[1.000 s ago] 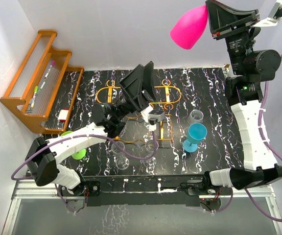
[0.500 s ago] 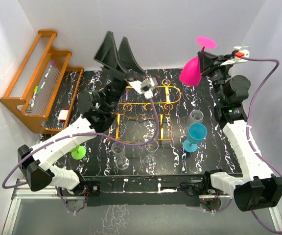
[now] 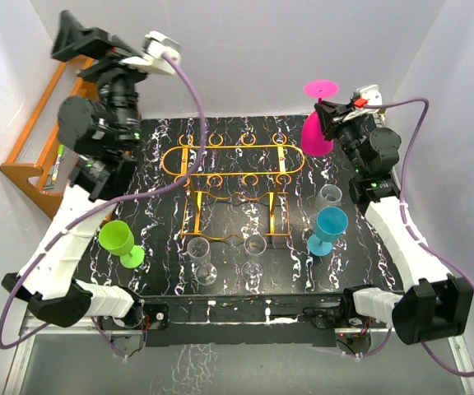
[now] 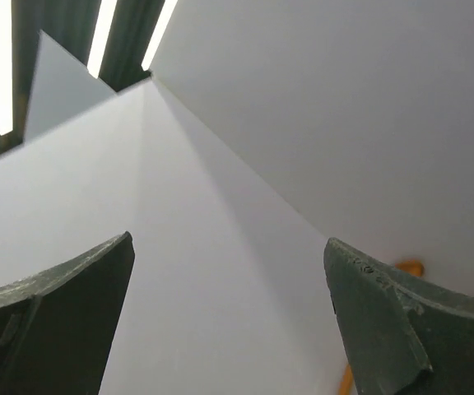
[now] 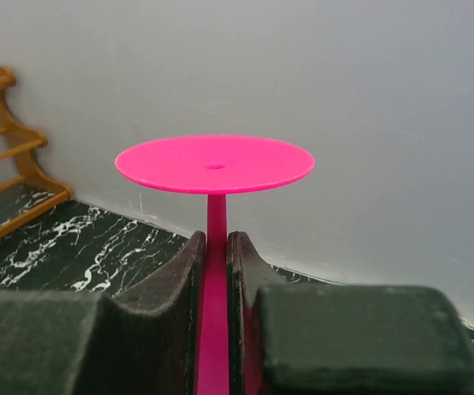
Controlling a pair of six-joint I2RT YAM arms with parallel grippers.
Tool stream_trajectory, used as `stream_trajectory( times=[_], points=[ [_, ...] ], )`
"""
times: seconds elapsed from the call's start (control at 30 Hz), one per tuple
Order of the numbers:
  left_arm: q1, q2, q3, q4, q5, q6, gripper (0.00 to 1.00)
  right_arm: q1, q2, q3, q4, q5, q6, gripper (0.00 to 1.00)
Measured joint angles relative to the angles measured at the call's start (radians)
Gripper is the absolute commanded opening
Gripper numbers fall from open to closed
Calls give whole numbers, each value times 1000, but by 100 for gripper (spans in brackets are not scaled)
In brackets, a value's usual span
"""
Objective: Place the wine glass upside down on the wine glass rack
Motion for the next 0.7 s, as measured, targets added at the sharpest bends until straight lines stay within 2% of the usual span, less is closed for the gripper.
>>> stream_trajectory(
  times=[0.23, 0.33, 0.53, 0.7],
  points=[
    [238, -43, 159, -475, -79, -429, 97, -63, 195, 88, 49, -184, 2, 8],
    [329, -68, 189, -655, -65, -591, 97, -119, 280, 101, 139, -282, 82, 8],
    [433, -159, 104, -834, -12, -763, 97, -257, 389, 63, 389, -363, 301, 8],
    [519, -185, 47, -914, 42, -864, 97, -260, 405, 10, 576, -381, 412, 8]
  ],
)
